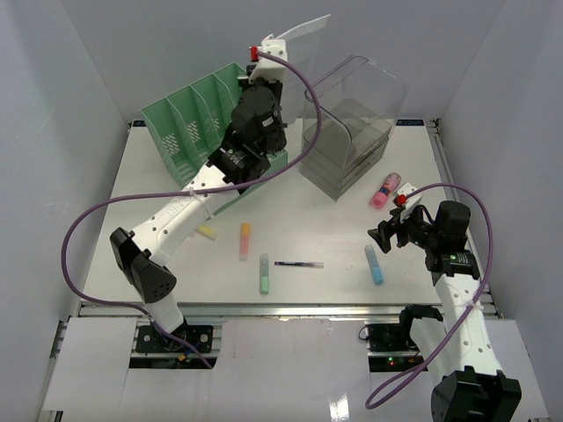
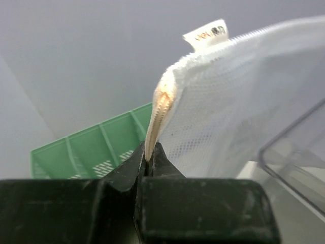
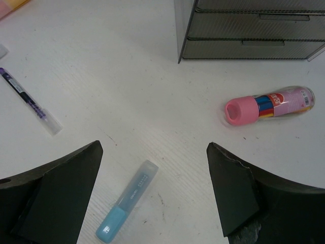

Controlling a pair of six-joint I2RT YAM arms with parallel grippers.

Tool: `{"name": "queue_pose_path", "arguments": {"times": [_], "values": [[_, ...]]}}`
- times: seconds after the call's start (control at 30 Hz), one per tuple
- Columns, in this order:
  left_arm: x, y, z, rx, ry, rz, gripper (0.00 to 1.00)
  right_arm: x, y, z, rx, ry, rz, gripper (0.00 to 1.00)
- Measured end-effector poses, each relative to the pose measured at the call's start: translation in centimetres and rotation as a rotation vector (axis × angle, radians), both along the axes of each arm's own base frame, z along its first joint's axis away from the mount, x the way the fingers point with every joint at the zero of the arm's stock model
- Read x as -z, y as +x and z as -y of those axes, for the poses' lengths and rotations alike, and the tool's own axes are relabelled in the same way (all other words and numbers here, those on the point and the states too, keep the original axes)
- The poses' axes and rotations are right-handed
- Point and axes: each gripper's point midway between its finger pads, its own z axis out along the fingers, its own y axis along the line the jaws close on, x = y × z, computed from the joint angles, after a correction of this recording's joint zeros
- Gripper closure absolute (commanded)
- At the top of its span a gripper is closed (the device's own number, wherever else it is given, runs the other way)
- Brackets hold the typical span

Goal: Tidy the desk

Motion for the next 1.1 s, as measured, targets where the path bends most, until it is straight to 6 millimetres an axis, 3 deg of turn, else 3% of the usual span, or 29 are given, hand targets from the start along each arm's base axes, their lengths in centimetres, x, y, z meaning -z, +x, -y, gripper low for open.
{"name": "queue_pose_path", "arguments": {"times": [0.17,0.63,0.9,1.0,1.1], "values": [[0.2,1.0,-4.6,-0.112,0.021,-0.034,1.0,0.0,0.0,0.0,0.0,0.0,0.0,0.1],[2.0,1.3,-5.6,-0.112,0.045,-0.111,1.0,0.0,0.0,0.0,0.0,0.0,-0.001,0.1],[4.6,3.1,-12.1,-0.084,-0.15,-0.251,1.0,0.1,0.0,0.0,0.0,0.0,-0.002,0.1],[5.4,3.0,-14.5,-0.077,-0.239,-0.291,1.0,0.1,0.0,0.0,0.0,0.0,-0.003,0.1],[5.4,2.2,-15.6,-0.062,-0.302,-0.309,1.0,0.1,0.0,0.0,0.0,0.0,-0.003,0.1]]}}
